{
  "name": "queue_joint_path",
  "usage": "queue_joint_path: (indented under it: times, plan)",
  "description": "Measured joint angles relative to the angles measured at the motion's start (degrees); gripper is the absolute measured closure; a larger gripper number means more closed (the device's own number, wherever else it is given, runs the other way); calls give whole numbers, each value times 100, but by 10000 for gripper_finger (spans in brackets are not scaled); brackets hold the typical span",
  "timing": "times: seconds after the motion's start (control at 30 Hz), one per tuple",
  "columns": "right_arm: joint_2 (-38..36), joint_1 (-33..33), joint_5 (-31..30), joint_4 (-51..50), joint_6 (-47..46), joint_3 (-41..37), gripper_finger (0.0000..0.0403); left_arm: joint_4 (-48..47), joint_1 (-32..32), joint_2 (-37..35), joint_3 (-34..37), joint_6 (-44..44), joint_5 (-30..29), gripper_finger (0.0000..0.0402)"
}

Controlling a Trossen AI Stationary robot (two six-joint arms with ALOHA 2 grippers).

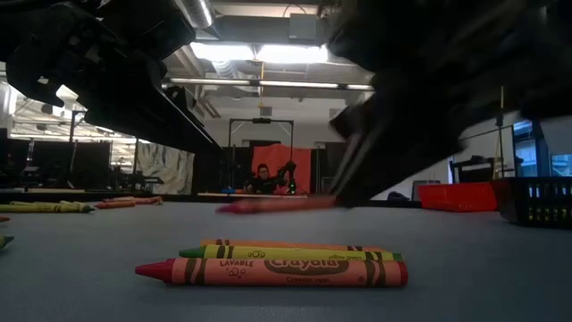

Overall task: Sort crayons
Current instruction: Put the red crayon into the green basket

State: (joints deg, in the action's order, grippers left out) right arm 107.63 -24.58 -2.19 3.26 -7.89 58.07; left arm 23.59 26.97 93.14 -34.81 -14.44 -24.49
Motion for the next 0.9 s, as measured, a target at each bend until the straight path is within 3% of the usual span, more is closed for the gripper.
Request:
queue_joint_path:
  times: [0.4,0.9]
  plan:
    - [-1701,-702,-59,-2156,-1677,6,378,4,-1,0,-4,-4,-4,205]
    - [-3034,-2328,-993,-4029,-5249,12,377,57,-100,2,-4,195,2,205]
